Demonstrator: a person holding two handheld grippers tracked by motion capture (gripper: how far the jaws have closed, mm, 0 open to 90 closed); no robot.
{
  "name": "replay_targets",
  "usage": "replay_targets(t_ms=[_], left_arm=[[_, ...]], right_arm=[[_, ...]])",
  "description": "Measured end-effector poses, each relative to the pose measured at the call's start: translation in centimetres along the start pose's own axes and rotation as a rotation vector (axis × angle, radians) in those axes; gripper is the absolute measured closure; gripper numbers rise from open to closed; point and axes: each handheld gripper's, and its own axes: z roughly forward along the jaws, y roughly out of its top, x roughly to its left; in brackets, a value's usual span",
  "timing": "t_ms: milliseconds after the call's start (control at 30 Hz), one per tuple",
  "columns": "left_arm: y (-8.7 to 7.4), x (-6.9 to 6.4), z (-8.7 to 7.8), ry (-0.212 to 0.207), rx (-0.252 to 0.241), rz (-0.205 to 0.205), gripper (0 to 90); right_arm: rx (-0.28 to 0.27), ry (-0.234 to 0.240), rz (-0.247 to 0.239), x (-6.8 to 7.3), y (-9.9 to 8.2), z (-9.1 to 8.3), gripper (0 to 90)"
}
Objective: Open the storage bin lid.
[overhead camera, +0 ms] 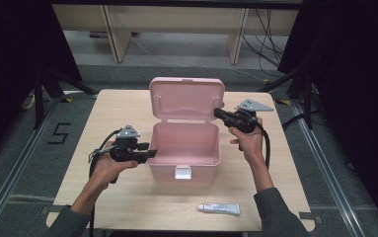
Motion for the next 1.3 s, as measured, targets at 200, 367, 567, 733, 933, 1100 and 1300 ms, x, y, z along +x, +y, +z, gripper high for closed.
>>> replay_targets(t_ms=[200, 367, 567, 733, 933, 1100, 1300], left_arm=[[-0.1, -0.1, 0.0, 0.008, -0.006, -0.004, 57.3], [-0.2, -0.3, -0.1, 0.017, -0.007, -0.004, 57.5], [-0.2, -0.4, -0.1, 0.018, -0.009, 0.0, 57.4], [-0.2, -0.5, -0.1, 0.019, -0.008, -0.001, 57.4], [-0.3, -0.6, -0.1, 0.016, -0.01, 0.0, 57.6], [-0.3, -0.7, -0.1, 0.016, -0.009, -0.006, 58.3], [-0.4, -0.9, -0.1, 0.017, -0.014, -0.029, 59.1]], right_arm=[[0.01, 0.001, 0.054, -0.3, -0.5, 0.6, 87.8], [0.019, -0.003, 0.03, -0.8, -0.7, 0.9, 87.8], [0.02, 0.002, 0.081, -0.8, -1.1, 1.2, 87.8], [0.036, 0.011, 0.069, -1.1, -1.1, 1.4, 87.8], [0.044, -0.007, 0.09, -1.2, -1.5, 1.4, 86.5], [0.071, -0.026, 0.087, -1.5, -1.9, 1.4, 84.6], [0.067, -0.048, 0.101, -1.8, -2.4, 0.8, 83.9]])
